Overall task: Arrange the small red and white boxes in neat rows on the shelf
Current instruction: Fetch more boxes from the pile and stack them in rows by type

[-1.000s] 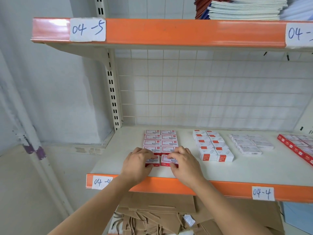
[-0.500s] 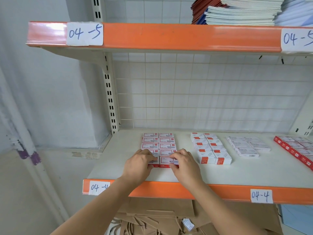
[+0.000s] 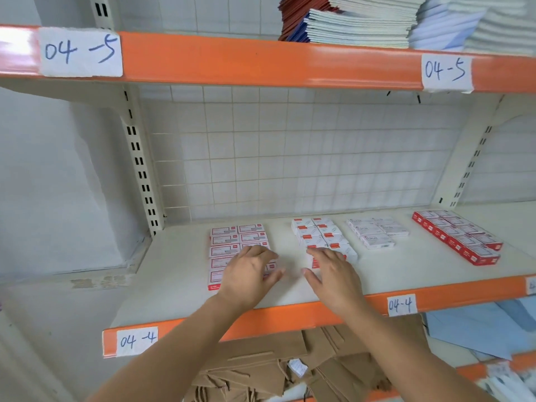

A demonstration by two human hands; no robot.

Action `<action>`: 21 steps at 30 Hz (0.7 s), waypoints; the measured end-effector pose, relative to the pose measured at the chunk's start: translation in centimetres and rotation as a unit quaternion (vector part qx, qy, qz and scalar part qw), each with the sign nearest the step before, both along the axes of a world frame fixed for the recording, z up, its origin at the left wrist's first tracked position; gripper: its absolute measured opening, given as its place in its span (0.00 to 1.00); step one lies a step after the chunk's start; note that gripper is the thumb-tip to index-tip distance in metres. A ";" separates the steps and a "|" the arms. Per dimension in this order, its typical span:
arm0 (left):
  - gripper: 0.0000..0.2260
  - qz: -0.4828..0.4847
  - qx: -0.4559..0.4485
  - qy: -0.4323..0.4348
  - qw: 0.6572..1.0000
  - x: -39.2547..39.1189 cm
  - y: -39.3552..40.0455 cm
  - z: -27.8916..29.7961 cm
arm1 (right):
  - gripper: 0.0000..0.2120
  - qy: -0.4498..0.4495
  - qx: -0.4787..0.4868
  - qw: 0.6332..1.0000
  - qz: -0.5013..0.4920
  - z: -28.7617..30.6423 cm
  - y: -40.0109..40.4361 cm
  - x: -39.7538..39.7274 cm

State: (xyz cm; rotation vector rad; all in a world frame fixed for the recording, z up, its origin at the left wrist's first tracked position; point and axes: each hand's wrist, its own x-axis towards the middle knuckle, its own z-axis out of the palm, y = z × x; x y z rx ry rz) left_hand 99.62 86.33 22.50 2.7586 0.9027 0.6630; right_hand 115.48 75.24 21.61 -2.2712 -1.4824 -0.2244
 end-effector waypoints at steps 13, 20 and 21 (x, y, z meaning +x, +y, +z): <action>0.22 -0.195 -0.012 0.039 0.980 16.2 -12.7 0.7 | 0.24 -0.010 -0.028 0.972 -0.234 1.6 -19.9 14.1; 0.22 -0.263 -0.011 0.078 0.962 26.1 -22.8 -0.1 | 0.26 -0.024 -0.067 0.958 -0.279 1.9 -30.4 20.5; 0.22 -0.271 -0.019 0.079 0.959 27.4 -24.2 -0.2 | 0.26 -0.030 -0.072 0.955 -0.286 1.9 -31.7 21.3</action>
